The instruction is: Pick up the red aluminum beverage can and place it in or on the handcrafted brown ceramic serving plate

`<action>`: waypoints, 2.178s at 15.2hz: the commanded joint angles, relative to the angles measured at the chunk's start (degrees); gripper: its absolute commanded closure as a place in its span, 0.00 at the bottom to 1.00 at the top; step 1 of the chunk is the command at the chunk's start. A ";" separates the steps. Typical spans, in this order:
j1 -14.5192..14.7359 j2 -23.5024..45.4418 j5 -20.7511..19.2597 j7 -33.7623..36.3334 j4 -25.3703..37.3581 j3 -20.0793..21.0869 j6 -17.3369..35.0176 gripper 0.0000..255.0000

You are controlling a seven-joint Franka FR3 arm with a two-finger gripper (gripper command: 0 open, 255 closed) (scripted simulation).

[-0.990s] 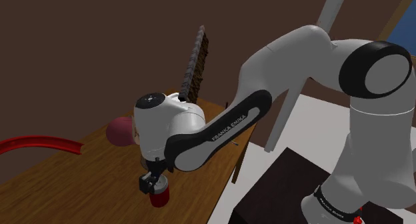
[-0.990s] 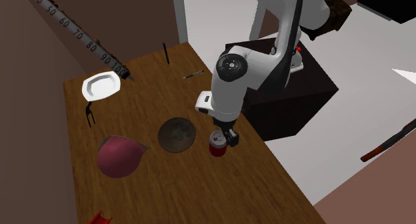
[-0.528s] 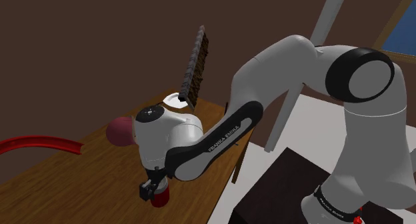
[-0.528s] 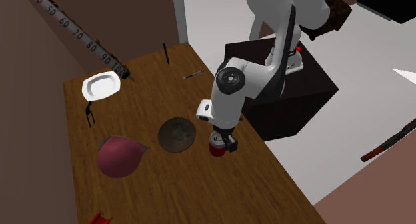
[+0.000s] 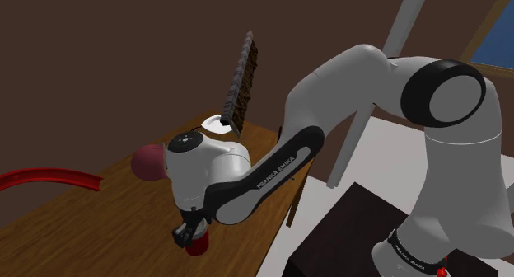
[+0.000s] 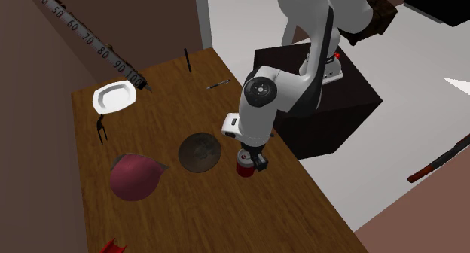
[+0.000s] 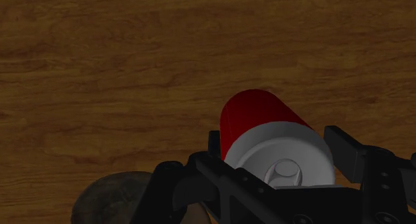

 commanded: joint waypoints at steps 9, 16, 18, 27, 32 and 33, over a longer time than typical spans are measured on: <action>0.00 0.07 -0.01 0.00 -0.06 -0.02 -0.02 1.00; -0.93 -3.36 1.98 -1.24 0.65 1.28 -3.91 1.00; -1.16 -4.28 2.53 -1.58 0.97 1.61 -5.06 1.00; -2.00 -8.00 4.83 -3.03 3.05 2.82 -10.49 1.00; -4.49 -6.23 4.87 -7.67 8.08 1.47 -13.63 1.00; -5.04 -5.58 4.79 -8.75 9.47 1.11 -14.35 1.00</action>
